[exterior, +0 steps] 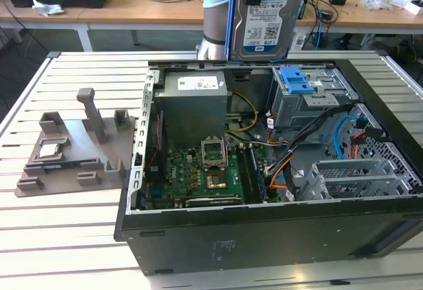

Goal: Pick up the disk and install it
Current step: 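Pick up the disk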

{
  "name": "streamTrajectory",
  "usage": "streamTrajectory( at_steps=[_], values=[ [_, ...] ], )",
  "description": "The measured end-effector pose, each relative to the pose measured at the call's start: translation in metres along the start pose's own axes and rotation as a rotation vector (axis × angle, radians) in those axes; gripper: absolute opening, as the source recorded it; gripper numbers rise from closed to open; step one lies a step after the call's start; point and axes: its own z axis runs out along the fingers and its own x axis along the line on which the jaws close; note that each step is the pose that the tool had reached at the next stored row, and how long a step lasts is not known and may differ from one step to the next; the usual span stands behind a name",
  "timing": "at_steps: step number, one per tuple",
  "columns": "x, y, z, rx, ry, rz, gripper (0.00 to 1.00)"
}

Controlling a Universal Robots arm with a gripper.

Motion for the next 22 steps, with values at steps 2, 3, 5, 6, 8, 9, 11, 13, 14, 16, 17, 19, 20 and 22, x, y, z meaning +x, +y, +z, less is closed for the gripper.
streamTrajectory(
  at_steps=[2,3,5,6,8,9,11,13,14,16,17,19,20,22],
  values=[
    [0.0006,-0.0012,0.0001,0.0,-0.0001,0.0,0.37],
    [0.0011,-0.0021,0.0002,0.0,-0.0001,0.0,0.37],
    [0.002,-0.004,0.0003,0.0,0.0,0.0,0.37],
    [0.0025,-0.0051,0.0004,0.0,0.0,0.0,0.37],
    [0.0034,-0.0066,0.0005,0.0001,-0.0001,0.0,0.37],
    [0.0036,-0.0071,0.0005,0.0,-0.0001,0.0,0.37],
    [0.0041,-0.0082,0.0006,0.0,0.0,0.0,0.37],
    [0.005,-0.0095,0.0007,0.0001,-0.0001,0.0,0.37],
    [0.0055,-0.0103,0.0008,0.0,-0.0001,0.0,0.37],
    [0.0067,-0.0117,0.0009,0.0,-0.0001,0.0,0.37],
    [0.0073,-0.0126,0.0009,0.0,0.0,0.0,0.37],
    [0.0085,-0.0141,0.0011,0.0,-0.0001,0.0,0.37],
    [0.009,-0.0149,0.0011,0.0,0.0,0.0,0.37],
    [0.0096,-0.0158,0.0012,0.0,0.0,0.0,0.37]
  ],
)
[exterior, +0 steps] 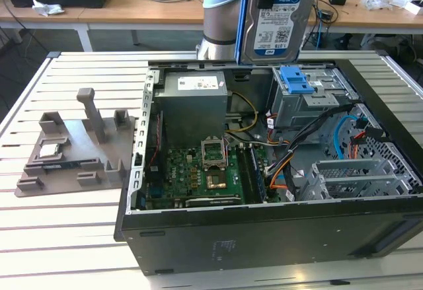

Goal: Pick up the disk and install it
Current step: 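Pick up the disk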

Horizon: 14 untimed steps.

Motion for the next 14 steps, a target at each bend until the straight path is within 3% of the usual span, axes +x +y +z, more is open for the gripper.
streamTrajectory(
  at_steps=[14],
  values=[
    [0.0058,-0.0065,0.0007,0.0001,-0.0001,0.0,0.37]
  ],
)
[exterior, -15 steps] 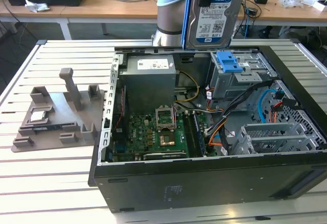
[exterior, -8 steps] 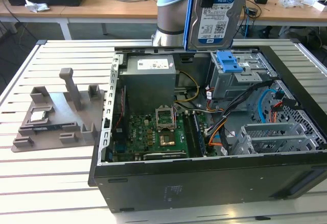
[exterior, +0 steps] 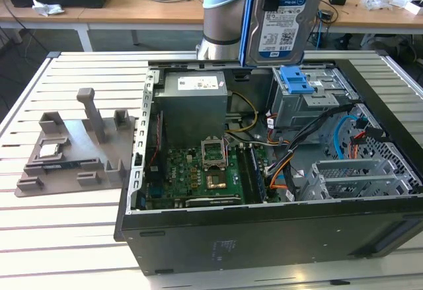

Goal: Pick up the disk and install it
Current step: 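Pick up the disk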

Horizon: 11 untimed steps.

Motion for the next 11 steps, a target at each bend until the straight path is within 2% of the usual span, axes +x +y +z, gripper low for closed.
streamTrajectory(
  at_steps=[11],
  values=[
    [0.0041,-0.0038,0.0004,0.0,0.0,0.0,0.37]
  ],
)
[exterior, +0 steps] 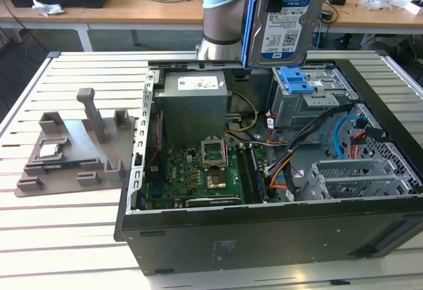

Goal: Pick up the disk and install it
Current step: 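Pick up the disk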

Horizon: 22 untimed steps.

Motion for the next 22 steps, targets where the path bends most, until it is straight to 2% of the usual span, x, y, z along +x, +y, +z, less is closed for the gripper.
streamTrajectory(
  at_steps=[9,17,20,22],
  values=[
    [0.0059,-0.0033,0.0005,0.0,0.0001,0.0,0.37],
    [0.0206,-0.0031,0.0007,0.0,0.0001,0.0,0.37],
    [0.0305,-0.0026,0.0008,0.0,0.0001,0.0,0.37],
    [0.0339,-0.0024,0.0008,0.0,0.0001,0.0,0.37]
  ],
)
